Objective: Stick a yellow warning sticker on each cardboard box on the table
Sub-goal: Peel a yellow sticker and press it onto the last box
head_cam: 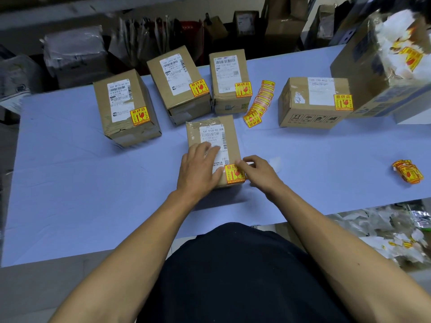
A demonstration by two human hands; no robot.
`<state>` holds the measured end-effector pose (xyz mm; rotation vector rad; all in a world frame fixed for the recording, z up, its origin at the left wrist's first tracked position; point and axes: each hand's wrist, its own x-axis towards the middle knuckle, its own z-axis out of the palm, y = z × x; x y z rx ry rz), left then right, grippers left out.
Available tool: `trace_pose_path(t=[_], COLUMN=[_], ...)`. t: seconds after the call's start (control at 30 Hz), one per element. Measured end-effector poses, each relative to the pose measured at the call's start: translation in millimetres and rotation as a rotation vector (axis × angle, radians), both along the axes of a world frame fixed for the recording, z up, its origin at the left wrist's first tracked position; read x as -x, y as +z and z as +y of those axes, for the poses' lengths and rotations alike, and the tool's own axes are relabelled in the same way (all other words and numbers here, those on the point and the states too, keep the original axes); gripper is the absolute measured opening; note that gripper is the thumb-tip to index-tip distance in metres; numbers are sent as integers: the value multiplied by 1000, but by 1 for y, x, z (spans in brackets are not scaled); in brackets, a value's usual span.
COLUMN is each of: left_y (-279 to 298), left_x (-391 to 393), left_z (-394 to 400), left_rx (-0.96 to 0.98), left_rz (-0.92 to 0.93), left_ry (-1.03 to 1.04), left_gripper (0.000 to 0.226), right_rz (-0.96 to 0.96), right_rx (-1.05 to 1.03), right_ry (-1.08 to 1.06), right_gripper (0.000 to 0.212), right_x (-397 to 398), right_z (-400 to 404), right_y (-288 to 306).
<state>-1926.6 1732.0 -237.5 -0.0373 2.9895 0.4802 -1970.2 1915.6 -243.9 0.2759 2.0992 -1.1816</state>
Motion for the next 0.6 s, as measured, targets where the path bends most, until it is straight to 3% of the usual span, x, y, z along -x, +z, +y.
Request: trace_pose_path(t=[0.13, 0.3, 0.4, 0.5, 0.6], left_y=[-19, -26, -26, -25, -26], left_x=[-15, -19, -18, -19, -16], left_z=[-8, -10, -12, -13, -8], left_rx=[5, -35, -158, -320, -581], left_rz=[-199, -211, -168, -55, -98], left_ry=[-30, -43, -21, 126, 434], left_gripper=[63, 62, 64, 73, 83], right_rz=[111, 80, 14, -14, 13], right_rx=[26, 215, 235, 198, 171], right_ry=[107, 163, 153, 53, -71], right_gripper=[56, 55, 69, 80, 82], right_x=[-8, -28, -23, -13, -1], right_z=[-12, -1, 3, 2, -15], right_y=[-6, -13, -16, -17, -16])
